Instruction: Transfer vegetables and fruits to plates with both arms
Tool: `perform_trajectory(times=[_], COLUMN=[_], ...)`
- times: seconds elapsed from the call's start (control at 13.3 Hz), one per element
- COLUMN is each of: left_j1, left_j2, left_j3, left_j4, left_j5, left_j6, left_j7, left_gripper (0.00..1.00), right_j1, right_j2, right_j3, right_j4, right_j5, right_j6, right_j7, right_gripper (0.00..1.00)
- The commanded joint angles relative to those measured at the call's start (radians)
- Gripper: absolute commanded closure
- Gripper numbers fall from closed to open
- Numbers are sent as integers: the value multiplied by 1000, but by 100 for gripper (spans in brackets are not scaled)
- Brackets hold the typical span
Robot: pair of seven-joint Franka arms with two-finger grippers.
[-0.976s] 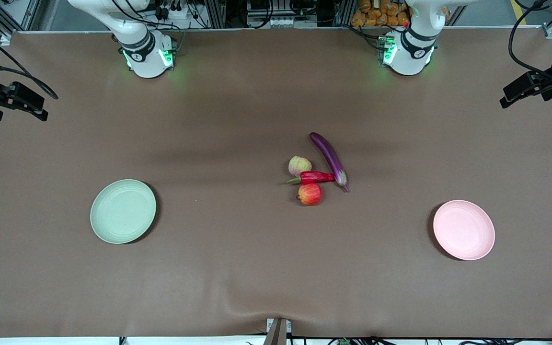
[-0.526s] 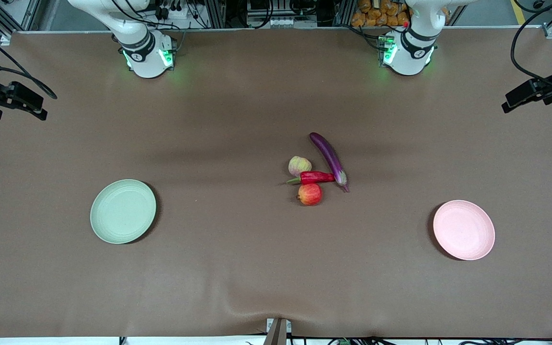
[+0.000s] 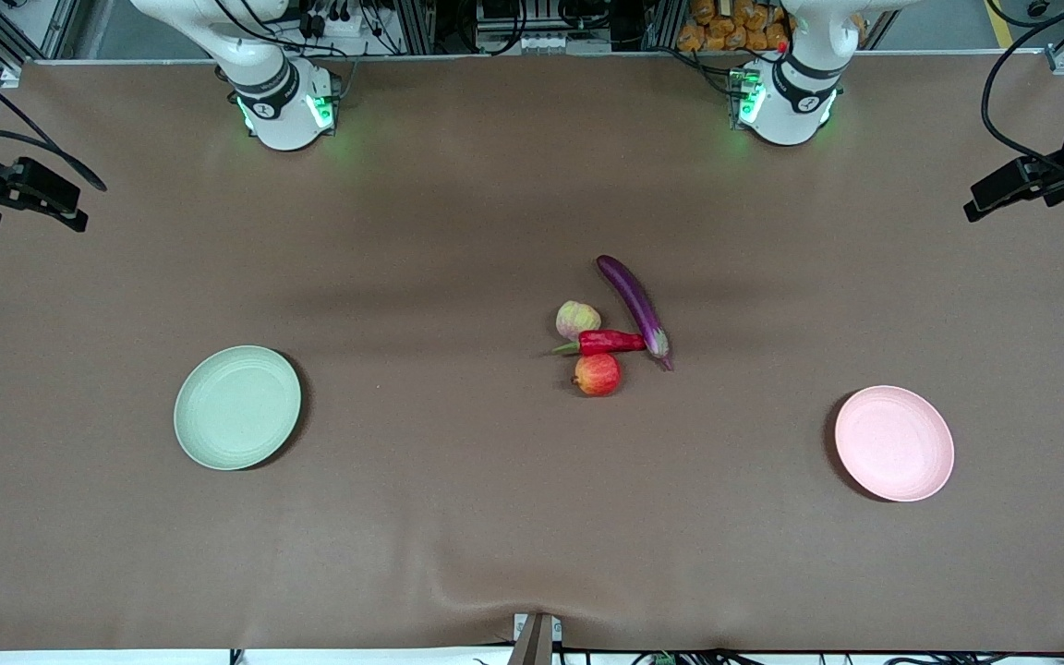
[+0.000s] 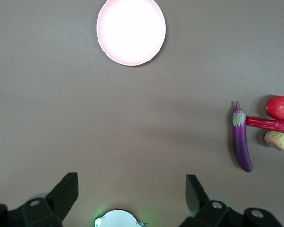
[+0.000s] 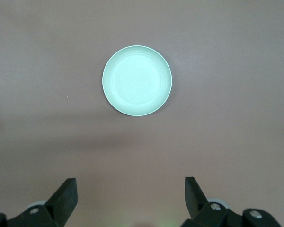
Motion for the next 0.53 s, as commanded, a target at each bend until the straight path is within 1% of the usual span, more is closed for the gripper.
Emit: perform_trajectory(times=[0.0, 0.15, 0.3, 0.45], left_j1=[9, 6, -5, -14], left_j2=[-18, 1, 54, 105], left_j3=[-2, -2, -8, -34], left_j4=[4, 4, 12, 15], left_j5=[-9, -11, -11, -11], left_j6=[-10, -5, 7, 45], left_j7=[-8, -37, -129, -212], left_gripper=[0, 0, 0, 0], right_j1=[-23, -23, -22, -19], right_j2=[-21, -21, -21, -18], right_j3=[13, 13, 14, 14], right_j4=[-20, -18, -18, -17], right_j5=[19, 19, 17, 17], right_j6=[-2, 1, 1, 4], right_j7=[-16, -16, -16, -18], right_gripper=[0, 0, 0, 0])
